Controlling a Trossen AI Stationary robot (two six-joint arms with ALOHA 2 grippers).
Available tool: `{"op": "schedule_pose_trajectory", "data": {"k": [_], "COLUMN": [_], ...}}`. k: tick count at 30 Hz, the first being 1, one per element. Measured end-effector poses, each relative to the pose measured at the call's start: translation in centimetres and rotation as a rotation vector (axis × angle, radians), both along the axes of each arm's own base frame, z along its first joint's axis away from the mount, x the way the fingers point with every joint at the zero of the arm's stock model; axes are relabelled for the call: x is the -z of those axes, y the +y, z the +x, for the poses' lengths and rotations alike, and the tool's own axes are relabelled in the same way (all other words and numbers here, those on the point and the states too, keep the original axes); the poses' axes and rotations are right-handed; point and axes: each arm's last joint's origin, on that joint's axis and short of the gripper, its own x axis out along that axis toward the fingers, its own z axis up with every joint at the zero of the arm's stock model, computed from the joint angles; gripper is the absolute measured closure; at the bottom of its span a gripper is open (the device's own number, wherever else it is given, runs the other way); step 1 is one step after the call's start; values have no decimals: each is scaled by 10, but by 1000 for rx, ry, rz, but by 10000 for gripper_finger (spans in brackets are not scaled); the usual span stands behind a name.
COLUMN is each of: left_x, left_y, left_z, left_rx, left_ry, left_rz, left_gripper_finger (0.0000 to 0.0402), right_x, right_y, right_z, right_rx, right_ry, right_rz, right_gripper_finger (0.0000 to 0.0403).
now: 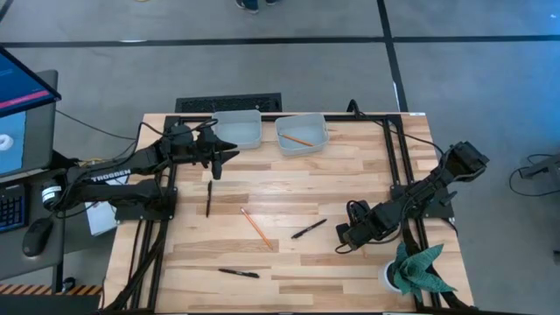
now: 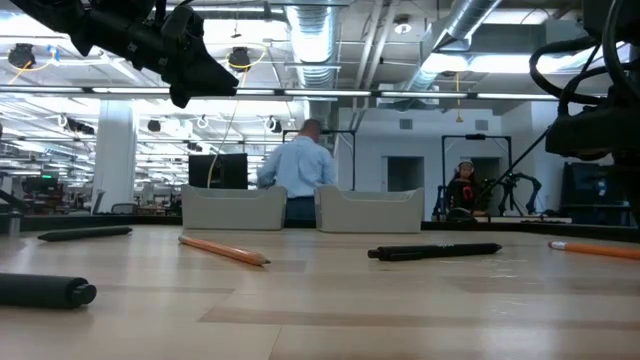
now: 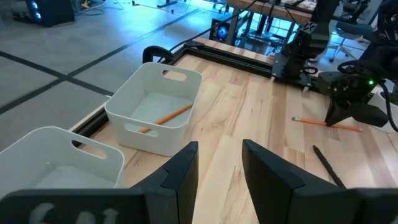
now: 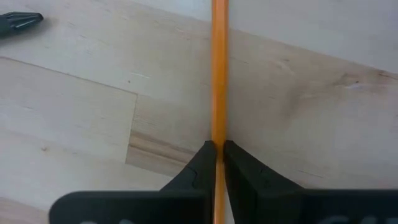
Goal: Sort pens & pencils
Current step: Put the right pencil into the right gray bin
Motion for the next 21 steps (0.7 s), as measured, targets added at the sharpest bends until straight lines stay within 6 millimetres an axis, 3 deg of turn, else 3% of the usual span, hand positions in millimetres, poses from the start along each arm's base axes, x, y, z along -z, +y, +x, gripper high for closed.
{"op": "schedule_pose_trajectory", "data": {"k": [21], "left_x": [0], "left_y": [0], "left_z": [0], "left_rx": [0], "left_ry": [0], "left_rz": [0], "left_gripper_finger": [287], "right_x": [0], "right_y": [0], "right_z": [0], "right_rx": [-37], "right_ry": [-2], "right_rz": [-6], "right_gripper_finger": [355]}}
